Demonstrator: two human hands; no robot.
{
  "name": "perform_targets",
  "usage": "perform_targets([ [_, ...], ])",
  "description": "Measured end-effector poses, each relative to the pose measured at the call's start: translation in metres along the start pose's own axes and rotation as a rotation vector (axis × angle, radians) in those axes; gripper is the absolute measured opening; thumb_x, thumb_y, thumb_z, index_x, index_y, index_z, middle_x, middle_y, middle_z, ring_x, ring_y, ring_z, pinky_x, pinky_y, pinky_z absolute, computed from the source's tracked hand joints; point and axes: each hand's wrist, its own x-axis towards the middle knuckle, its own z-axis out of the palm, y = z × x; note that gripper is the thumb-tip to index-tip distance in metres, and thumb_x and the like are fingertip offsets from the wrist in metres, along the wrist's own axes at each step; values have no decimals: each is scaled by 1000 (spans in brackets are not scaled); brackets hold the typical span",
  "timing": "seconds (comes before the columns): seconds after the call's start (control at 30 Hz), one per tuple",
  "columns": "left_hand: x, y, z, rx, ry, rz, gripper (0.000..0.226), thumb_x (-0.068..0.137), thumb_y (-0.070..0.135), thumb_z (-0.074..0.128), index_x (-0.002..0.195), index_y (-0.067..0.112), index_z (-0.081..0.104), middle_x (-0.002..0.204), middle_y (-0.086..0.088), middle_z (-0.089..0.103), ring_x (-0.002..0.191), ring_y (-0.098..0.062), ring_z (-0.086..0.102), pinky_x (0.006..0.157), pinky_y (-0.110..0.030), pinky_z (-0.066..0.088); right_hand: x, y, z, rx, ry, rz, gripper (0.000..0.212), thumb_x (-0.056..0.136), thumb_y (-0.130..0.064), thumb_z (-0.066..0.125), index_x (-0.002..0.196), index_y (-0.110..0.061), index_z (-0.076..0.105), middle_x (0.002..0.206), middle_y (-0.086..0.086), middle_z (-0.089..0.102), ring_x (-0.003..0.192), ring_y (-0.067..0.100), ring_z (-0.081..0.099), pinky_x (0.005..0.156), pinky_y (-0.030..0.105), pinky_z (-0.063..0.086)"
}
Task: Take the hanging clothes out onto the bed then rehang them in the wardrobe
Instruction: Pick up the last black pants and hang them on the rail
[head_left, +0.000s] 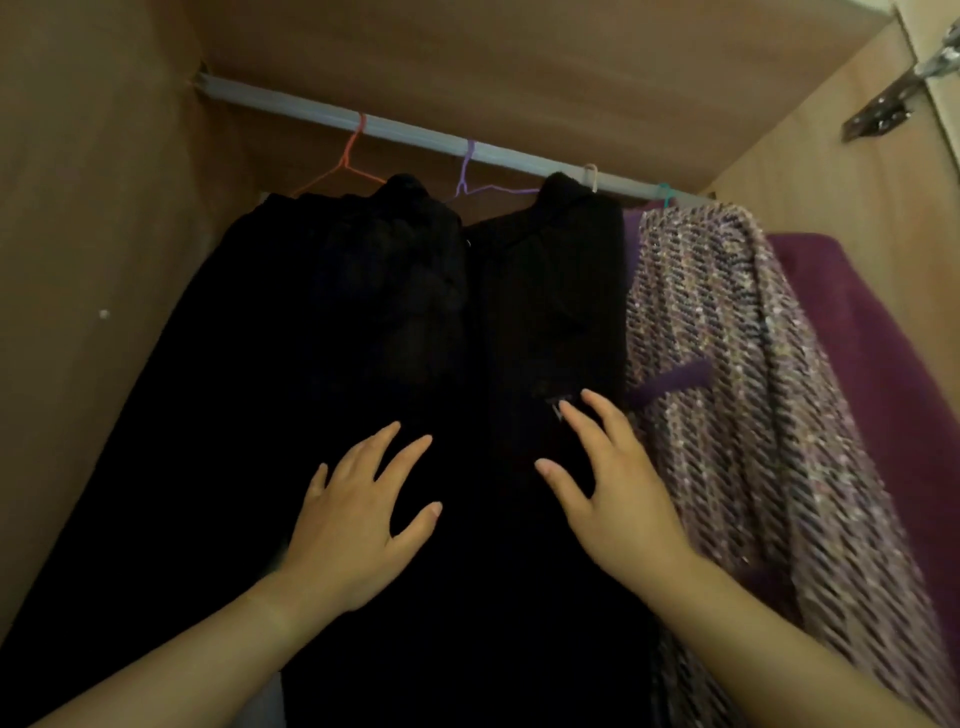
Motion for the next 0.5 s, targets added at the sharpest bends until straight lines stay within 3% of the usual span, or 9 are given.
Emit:
perform_targets([
  [0.2, -99, 37, -15, 52, -204, -72, 97, 61, 87, -5, 146, 44, 14, 157, 11, 12, 145, -12, 8, 117, -52, 10, -97, -11, -28, 46, -246, 75, 63, 91, -53, 41, 146, -32, 20, 155, -15, 8, 142, 7, 8, 109, 22, 19],
  [0.3, -156, 65, -35, 79, -267, -113, 93, 65, 81, -3, 147, 42, 16, 157, 10, 14, 145, -13, 9, 116, -53, 11, -150, -20, -49, 46, -384, 80, 63, 91, -58, 34, 146, -33, 17, 155, -14, 7, 143, 10, 3, 108, 22, 13],
  [0.43, -233, 101, -69, 60, -366, -131, 109, 58, 88, -16, 147, 38, 22, 155, 8, 20, 144, -14, 13, 115, -53, 14, -219, -44, -82, -21, -489, 59, 68, 89, -64, 23, 147, -29, 18, 156, -6, 11, 144, 15, 5, 113, 31, 16],
  [0.5, -270, 113, -80, 76, -378, -130, 93, 70, 82, -2, 145, 37, 28, 153, 6, 27, 143, -15, 19, 114, -55, 16, -250, -60, -98, -49, -517, 60, 76, 85, -69, 13, 146, -26, 23, 156, -1, 17, 144, 21, 10, 114, 41, 22],
])
